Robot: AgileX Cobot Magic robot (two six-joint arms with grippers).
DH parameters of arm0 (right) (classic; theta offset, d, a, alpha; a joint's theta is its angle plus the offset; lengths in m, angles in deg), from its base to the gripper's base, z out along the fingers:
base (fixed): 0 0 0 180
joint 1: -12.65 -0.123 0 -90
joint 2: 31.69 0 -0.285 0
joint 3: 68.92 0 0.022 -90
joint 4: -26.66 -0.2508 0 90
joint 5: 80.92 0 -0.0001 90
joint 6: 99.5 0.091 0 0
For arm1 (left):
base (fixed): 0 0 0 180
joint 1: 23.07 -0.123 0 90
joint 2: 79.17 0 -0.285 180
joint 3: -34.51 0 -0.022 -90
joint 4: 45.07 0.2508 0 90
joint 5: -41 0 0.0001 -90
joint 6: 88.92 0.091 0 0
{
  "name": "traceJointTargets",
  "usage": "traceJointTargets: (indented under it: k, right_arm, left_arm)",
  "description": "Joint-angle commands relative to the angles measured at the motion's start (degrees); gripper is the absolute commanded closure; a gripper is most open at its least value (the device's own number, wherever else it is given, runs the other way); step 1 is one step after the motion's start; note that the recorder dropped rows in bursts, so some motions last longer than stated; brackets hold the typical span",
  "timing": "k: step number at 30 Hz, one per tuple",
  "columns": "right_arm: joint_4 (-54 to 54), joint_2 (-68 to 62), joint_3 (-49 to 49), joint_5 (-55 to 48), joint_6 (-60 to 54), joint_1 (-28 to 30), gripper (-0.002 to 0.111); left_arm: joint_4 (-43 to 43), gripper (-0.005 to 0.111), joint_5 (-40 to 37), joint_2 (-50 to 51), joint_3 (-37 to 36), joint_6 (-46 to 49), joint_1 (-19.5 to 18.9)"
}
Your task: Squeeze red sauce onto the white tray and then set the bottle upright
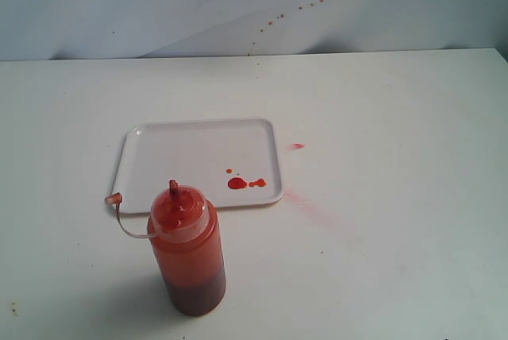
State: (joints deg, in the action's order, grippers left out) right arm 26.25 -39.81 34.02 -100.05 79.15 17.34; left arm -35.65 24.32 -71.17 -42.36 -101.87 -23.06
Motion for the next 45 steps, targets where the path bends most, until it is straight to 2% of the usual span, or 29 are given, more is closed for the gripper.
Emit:
traceJointTargets:
  k: [1, 34, 38, 45]
  right_arm:
    - [0.41, 0.33, -0.16, -0.04, -0.15, -0.13, 0.108]
    - [0.41, 0.33, -0.16, -0.04, -0.15, 2.31, 0.108]
    - [0.41, 0.33, -0.16, -0.04, -0.15, -0.65, 0.108]
    - [0.41, 0.33, -0.16, -0.04, -0.15, -0.78, 0.108]
  left_arm:
    - [0.14, 0.107, 0.11, -0.21, -0.35, -0.11, 0.00]
    - [0.14, 0.107, 0.11, -0.21, -0.35, -0.11, 0.00]
    - [0.14, 0.107, 0.11, -0.21, -0.35, -0.11, 0.00]
    - [0.14, 0.107, 0.11, -0.21, -0.35, -0.11, 0.00]
